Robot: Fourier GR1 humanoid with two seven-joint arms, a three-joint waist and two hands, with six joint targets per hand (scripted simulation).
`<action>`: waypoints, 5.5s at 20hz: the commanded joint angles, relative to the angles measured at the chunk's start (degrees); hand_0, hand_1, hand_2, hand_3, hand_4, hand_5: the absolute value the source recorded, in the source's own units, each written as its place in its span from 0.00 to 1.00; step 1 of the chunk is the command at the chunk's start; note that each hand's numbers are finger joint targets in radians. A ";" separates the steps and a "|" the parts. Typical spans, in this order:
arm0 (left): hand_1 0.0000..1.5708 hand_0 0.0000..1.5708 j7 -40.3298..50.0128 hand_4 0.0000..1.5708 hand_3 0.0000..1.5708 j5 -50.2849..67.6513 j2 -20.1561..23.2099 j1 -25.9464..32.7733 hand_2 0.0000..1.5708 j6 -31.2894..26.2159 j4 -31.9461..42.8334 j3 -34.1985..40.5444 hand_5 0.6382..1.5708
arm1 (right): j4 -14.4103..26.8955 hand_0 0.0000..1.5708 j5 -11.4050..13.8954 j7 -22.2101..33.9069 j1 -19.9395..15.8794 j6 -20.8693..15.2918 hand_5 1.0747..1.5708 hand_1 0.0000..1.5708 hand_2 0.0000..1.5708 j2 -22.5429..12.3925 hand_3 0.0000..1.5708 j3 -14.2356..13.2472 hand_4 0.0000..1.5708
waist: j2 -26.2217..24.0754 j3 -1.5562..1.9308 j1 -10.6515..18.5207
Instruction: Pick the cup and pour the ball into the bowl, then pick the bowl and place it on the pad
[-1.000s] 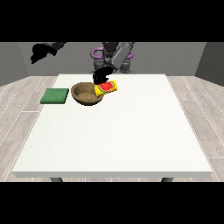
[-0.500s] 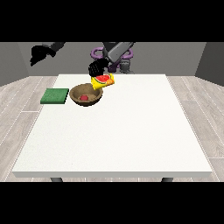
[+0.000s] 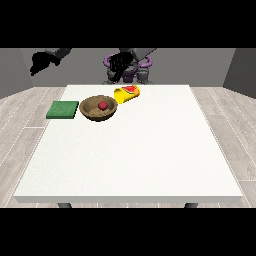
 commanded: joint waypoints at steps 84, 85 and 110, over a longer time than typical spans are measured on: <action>0.00 0.00 -0.79 0.00 0.00 117.42 35.70 8.91 0.00 -49.17 -19.94 67.11 1.00 | 16.22 1.00 -3.58 6.47 -2.28 -7.82 0.98 1.00 1.00 1.14 0.89 1.04 0.70 | 9.51 -0.12 8.84; 0.00 0.00 -1.85 0.00 0.00 117.00 36.45 8.94 0.00 -49.31 -19.45 67.53 1.00 | 15.62 1.00 -4.29 8.86 -4.07 -7.66 0.98 1.00 1.00 0.24 0.86 0.68 0.71 | 9.28 -0.12 7.74; 0.00 0.00 1.95 0.00 0.00 123.85 39.00 6.66 0.00 -42.63 -33.26 65.05 1.00 | 27.01 1.00 -0.85 -4.39 -2.86 1.81 0.99 1.00 1.00 -15.10 0.48 -2.43 0.75 | 19.71 0.17 8.54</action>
